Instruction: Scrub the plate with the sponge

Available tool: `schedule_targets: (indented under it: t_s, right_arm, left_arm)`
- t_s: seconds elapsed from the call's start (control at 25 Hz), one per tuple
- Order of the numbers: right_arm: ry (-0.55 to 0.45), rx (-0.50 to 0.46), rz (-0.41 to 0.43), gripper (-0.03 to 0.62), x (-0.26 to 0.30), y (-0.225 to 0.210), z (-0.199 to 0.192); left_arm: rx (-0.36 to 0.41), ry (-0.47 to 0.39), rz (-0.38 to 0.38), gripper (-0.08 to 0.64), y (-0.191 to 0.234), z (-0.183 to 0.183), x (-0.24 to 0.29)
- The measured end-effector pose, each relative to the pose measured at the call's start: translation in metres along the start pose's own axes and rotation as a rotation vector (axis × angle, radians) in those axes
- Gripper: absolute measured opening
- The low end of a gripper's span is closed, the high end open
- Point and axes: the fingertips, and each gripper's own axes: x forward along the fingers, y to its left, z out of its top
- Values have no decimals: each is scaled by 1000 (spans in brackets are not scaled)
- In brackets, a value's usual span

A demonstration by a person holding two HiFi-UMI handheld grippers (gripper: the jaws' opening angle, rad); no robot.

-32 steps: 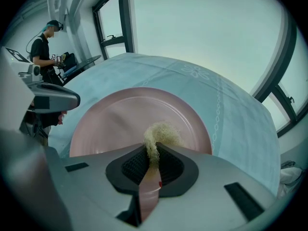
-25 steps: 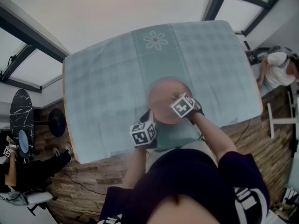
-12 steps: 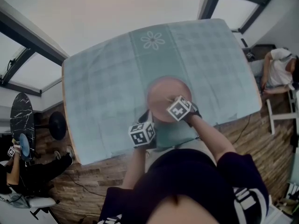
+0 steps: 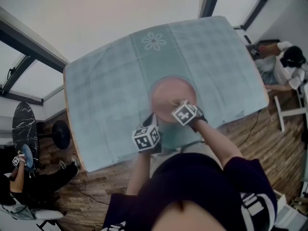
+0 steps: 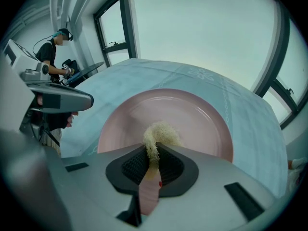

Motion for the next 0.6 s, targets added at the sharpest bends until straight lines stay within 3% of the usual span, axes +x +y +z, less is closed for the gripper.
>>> schedule_targets:
  t_s: [0.16, 0.48, 0.6]
  right_arm:
    - [-77, 119, -57, 35, -13, -3, -3]
    - [-327, 287, -61, 35, -60, 19, 18]
    - [-414, 364, -26, 35, -73, 33, 22]
  left_arm:
    - [10, -5, -9, 11, 1, -2, -8]
    - [19, -20, -37, 11, 2, -2, -32]
    - [24, -29, -46, 11, 3, -2, -43]
